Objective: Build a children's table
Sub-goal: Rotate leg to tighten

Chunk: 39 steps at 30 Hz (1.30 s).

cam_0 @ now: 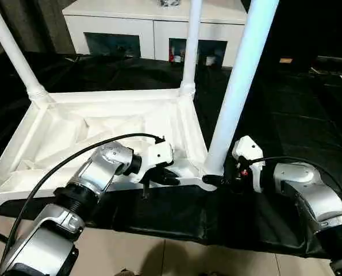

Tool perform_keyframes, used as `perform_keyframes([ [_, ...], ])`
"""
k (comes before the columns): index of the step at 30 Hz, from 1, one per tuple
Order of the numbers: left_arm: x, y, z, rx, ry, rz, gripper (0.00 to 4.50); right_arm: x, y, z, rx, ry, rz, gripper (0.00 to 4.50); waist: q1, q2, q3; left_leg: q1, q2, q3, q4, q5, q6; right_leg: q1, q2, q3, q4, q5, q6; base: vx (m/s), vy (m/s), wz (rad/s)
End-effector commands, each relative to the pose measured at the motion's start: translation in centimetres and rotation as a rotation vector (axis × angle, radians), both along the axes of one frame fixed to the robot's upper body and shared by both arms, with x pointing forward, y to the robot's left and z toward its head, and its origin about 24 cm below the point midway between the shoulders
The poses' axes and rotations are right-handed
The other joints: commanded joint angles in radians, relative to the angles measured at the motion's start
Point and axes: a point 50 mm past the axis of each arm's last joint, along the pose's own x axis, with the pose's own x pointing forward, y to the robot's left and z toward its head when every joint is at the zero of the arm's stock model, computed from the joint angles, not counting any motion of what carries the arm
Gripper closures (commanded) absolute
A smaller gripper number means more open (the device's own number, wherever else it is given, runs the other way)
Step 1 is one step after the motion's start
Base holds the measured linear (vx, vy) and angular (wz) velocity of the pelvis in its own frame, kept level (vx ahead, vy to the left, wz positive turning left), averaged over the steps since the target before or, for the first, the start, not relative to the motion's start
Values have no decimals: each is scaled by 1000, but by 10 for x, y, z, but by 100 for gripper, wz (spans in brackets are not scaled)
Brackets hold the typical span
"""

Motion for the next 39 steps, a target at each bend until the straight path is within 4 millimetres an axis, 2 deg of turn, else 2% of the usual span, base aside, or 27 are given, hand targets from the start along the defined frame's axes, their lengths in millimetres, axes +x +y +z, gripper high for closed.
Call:
perform_keyframes([
  [1, -1, 0, 2, 22, -16, -27, 450, 2, -1, 2, -7, 8, 8, 170, -2, -7, -71, 3, 30, -4, -73, -193, 69, 62, -52, 47, -74, -308, -200, 0, 0, 0],
  [6, -3, 1, 1, 30, -7, -28, 450, -1, -2, -5, -25, 32, 2, 181, -2, -7, -72, 3, 31, -5, -73, -191, 68, 63, -52, 47, -73, -305, -200, 0, 0, 0],
  [8, -2, 1, 0, 28, -13, -8, 450, 4, -4, -10, -35, 22, -82, 181, -5, -5, -72, 4, 31, -5, -73, -194, 65, 61, -52, 47, -72, -296, -206, 0, 0, 0],
  [9, -1, 1, -1, 27, -15, 0, 450, 6, -5, -12, -37, 18, -106, 181, -7, -6, -69, 4, 30, -4, -75, -216, 59, 59, -51, 45, -78, -330, -198, 0, 0, 0],
  [10, 5, -3, -1, 10, -42, 63, 450, 14, -5, -17, -36, -1, -234, 181, -9, -7, -68, 6, 29, -4, -75, -226, 55, 58, -50, 45, -80, -349, -193, 0, 0, 0],
  [11, 7, -4, 0, 5, -50, 84, 450, 16, -6, -18, -36, -6, -274, 181, -16, -5, -63, 7, 27, -5, -76, -256, 40, 53, -49, 41, -87, -408, -182, 0, 0, 0],
  [12, 7, -4, 0, 5, -50, 84, 450, 16, -6, -18, -36, -6, -274, 181, -20, -6, -62, 7, 25, -7, -77, -274, 31, 55, -49, 38, -90, -445, -168, 0, 0, 0],
  [13, 14, -9, 1, -33, -75, 155, 450, 24, -5, -24, -9, 0, -433, 181, -24, -9, -63, 11, 22, -7, -74, -291, 27, 54, -50, 36, -98, -498, -144, 0, 0, 0],
  [14, 20, -17, 2, -60, -89, 223, 450, 32, -3, -31, 10, 15, -609, 181, -30, -6, -62, 10, 20, -9, -74, -292, 20, 50, -52, 35, -102, -524, -133, 0, 0, 0],
  [15, 20, -17, 2, -60, -89, 223, 450, 32, -3, -31, 10, 15, -609, 182, -36, -5, -62, 7, 18, -11, -74, -295, 14, 50, -50, 33, -102, -533, -125, 0, 0, 0],
  [16, 22, -19, 2, -66, -90, 243, 450, 34, -3, -33, 12, 22, -669, 182, -42, -9, -65, 4, 20, -19, -77, -307, 5, 57, -52, 27, -104, -545, -108, 0, 0, 0],
  [17, 25, -24, 2, -74, -99, 279, 450, 37, -2, -38, 11, 37, -763, 182, -46, -4, -66, 9, 21, -16, -77, -305, 9, 51, -52, 30, -107, -525, -112, 0, 0, 0],
  [18, 28, -27, 2, -76, -111, 306, 450, 39, -1, -41, 9, 41, -824, 182, -53, -3, -68, 7, 22, -18, -77, -304, 12, 54, -51, 29, -103, -488, -127, 0, 0, 0],
  [19, 28, -27, 2, -76, -111, 306, 450, 39, -1, -41, 9, 41, -824, 182, -53, -3, -68, 7, 22, -18, -77, -304, 12, 54, -51, 29, -103, -488, -127, 0, 0, 0],
  [20, 34, -36, 2, -82, -138, 390, 450, 44, 4, -47, -3, 45, -958, 182, -58, 0, -71, 5, 24, -17, -80, -293, 13, 54, -51, 31, -99, -429, -146, 0, 0, 0],
  [23, 39, -44, 3, -83, -168, 465, 450, 47, 12, -53, 6, 51, -1099, 183, -61, -3, -71, 10, 20, -14, -78, -295, 12, 51, -51, 34, -98, -398, -169, 0, 0, 0],
  [24, 42, -49, 3, -84, -182, 493, 450, 49, 20, -55, 4, 46, -1130, 183, -60, 1, -72, 8, 20, -12, -78, -286, 21, 53, -51, 35, -98, -378, -174, 0, 0, 0],
  [26, 43, -51, 3, -82, -191, 509, 450, 49, 26, -56, 2, 36, -1149, 183, -59, -1, -73, 11, 18, -10, -76, -284, 27, 53, -51, 36, -96, -359, -183, 0, 0, 0],
  [27, 43, -54, 3, -76, -204, 513, 450, 51, 35, -55, -12, 12, -1141, 183, -58, -1, -73, 11, 19, -9, -77, -280, 30, 54, -50, 37, -95, -345, -187, 0, 0, 0],
  [29, 43, -55, 2, -77, -205, 511, 450, 53, 42, -54, -14, -2, -1124, 183, -58, -2, -73, 7, 19, -9, -78, -273, 34, 56, -51, 38, -91, -330, -196, 0, 0, 0],
  [30, 44, -55, 2, -71, -212, 502, 450, 55, 51, -48, 47, -24, -1074, 148, -58, -4, -74, 4, 20, -9, -79, -263, 40, 61, -51, 38, -88, -312, -198, 0, 0, 0],
  [31, 44, -55, 2, -69, -212, 500, 450, 56, 52, -45, 68, -34, -1067, 148, -56, -4, -74, 6, 20, -8, -79, -263, 45, 60, -52, 38, -88, -306, -197, 0, 0, 0],
  [32, 43, -52, 1, -61, -214, 494, 450, 59, 53, -36, 130, -77, -1041, 113, -55, -5, -75, 4, 21, -7, -77, -245, 55, 63, -53, 40, -85, -280, -205, 0, 0, 0],
  [35, 43, -48, -1, -48, -217, 484, 450, 60, 50, -28, 161, -119, -1035, 103, -47, -5, -76, 4, 22, -4, -76, -214, 75, 65, -54, 41, -83, -258, -212, 0, 0, 0],
  [36, 42, -45, -1, -50, -216, 476, 450, 61, 47, -25, 164, -132, -1021, 79, -48, -6, -76, 1, 21, -5, -77, -205, 76, 67, -53, 40, -81, -256, -213, 0, 0, 0],
  [39, 40, -38, -3, -50, -208, 436, 450, 60, 36, -17, 146, -170, -948, 63, -41, -6, -76, 3, 22, -4, -75, -174, 88, 69, -53, 41, -80, -249, -213, 0, 0, 0],
])
